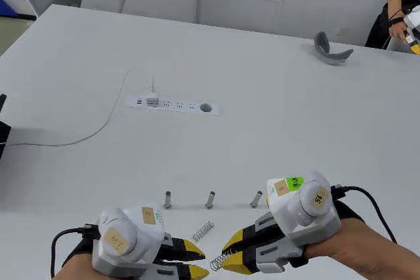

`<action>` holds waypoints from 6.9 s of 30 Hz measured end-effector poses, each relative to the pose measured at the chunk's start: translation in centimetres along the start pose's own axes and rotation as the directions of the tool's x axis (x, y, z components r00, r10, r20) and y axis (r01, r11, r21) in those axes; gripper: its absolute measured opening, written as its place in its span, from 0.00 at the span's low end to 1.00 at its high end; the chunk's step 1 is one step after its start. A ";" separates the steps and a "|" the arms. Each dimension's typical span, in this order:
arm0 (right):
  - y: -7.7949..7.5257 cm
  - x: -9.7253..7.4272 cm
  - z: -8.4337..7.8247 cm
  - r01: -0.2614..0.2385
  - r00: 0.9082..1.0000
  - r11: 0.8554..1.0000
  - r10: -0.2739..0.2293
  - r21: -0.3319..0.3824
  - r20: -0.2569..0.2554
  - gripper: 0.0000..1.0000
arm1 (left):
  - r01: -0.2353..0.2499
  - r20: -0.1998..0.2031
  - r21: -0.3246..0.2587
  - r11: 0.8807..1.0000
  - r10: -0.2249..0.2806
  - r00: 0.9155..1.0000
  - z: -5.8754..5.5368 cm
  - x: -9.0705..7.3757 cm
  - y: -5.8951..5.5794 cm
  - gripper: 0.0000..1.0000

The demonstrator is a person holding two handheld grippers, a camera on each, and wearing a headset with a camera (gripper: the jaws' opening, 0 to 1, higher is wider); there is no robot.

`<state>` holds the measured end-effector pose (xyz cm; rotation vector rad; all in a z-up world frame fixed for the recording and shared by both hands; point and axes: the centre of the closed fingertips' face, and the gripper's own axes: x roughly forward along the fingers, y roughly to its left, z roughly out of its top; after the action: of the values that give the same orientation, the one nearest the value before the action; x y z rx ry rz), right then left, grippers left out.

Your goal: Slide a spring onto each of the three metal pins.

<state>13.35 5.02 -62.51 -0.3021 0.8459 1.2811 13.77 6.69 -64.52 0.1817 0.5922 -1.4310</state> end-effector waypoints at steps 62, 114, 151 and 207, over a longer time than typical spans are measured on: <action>-9.0 5.2 0.3 0.103 0.978 0.994 -0.110 -0.044 -0.177 0.12 | -0.423 -0.032 -0.240 0.874 0.429 0.903 -5.8 -7.8 10.8 0.62; -15.2 9.6 6.2 0.103 0.970 0.982 -0.135 -0.159 -0.204 0.12 | -0.465 -0.039 -0.299 0.833 0.476 0.879 -7.7 -10.5 11.0 0.75; -15.3 12.2 6.1 0.075 0.966 0.978 -0.120 -0.196 -0.230 0.12 | -0.471 -0.038 -0.317 0.823 0.485 0.874 -7.9 -10.8 11.3 0.75; -15.0 12.8 3.5 0.135 0.967 0.975 -0.169 -0.175 -0.192 0.34 | -0.467 -0.027 -0.354 0.810 0.490 0.871 -7.7 -10.4 10.6 0.74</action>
<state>29.05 11.99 -72.78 -0.6267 0.8771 1.1890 21.58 20.91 -68.39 -0.0049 0.6811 -0.8177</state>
